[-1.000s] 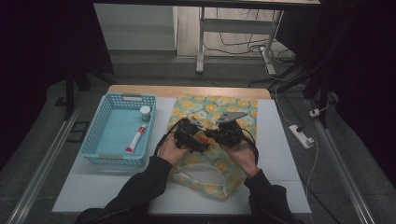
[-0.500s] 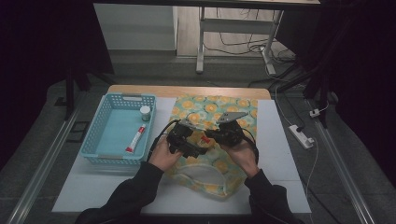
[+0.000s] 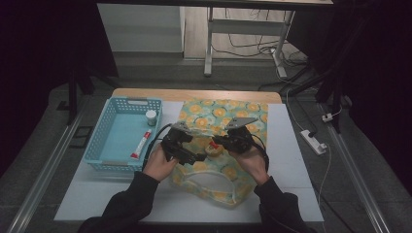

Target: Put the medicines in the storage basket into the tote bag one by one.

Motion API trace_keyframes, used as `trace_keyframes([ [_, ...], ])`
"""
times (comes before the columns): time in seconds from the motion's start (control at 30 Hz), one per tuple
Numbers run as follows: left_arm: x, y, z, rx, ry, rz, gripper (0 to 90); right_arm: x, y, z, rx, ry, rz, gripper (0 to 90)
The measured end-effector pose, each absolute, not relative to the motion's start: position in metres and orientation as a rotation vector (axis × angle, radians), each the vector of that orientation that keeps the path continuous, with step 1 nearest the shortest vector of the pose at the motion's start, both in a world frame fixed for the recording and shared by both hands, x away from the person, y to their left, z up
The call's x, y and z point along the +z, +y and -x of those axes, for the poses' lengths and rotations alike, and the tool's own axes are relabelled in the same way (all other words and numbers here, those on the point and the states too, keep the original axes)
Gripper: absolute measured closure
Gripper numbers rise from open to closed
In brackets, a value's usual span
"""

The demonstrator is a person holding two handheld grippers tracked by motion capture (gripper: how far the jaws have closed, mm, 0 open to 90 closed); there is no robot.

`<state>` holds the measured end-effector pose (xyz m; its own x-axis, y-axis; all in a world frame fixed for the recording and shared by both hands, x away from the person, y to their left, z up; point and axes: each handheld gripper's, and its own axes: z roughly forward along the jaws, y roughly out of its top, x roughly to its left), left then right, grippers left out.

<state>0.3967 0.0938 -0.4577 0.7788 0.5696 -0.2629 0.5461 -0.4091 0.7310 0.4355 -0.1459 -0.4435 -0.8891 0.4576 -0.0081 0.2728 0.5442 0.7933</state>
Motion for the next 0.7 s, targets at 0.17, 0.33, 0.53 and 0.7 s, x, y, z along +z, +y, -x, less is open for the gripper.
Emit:
trace_keyframes([
  [0.17,-0.454,0.109,-0.397,0.038,0.835,-2.081,0.8,-0.443,-0.147,-0.436,1.266,2.567,-0.619,90.0],
  [0.33,-0.449,0.124,-0.397,0.066,0.855,-2.072,0.1,-0.443,-0.148,-0.436,1.27,2.567,-0.626,90.0],
  [0.53,-0.448,0.14,-0.396,0.104,0.893,-2.07,0.0,-0.442,-0.149,-0.436,1.277,2.567,-0.629,90.0],
  [0.7,-0.446,0.157,-0.397,0.141,0.935,-2.051,0.0,-0.443,-0.149,-0.436,1.278,2.571,-0.632,90.0],
])
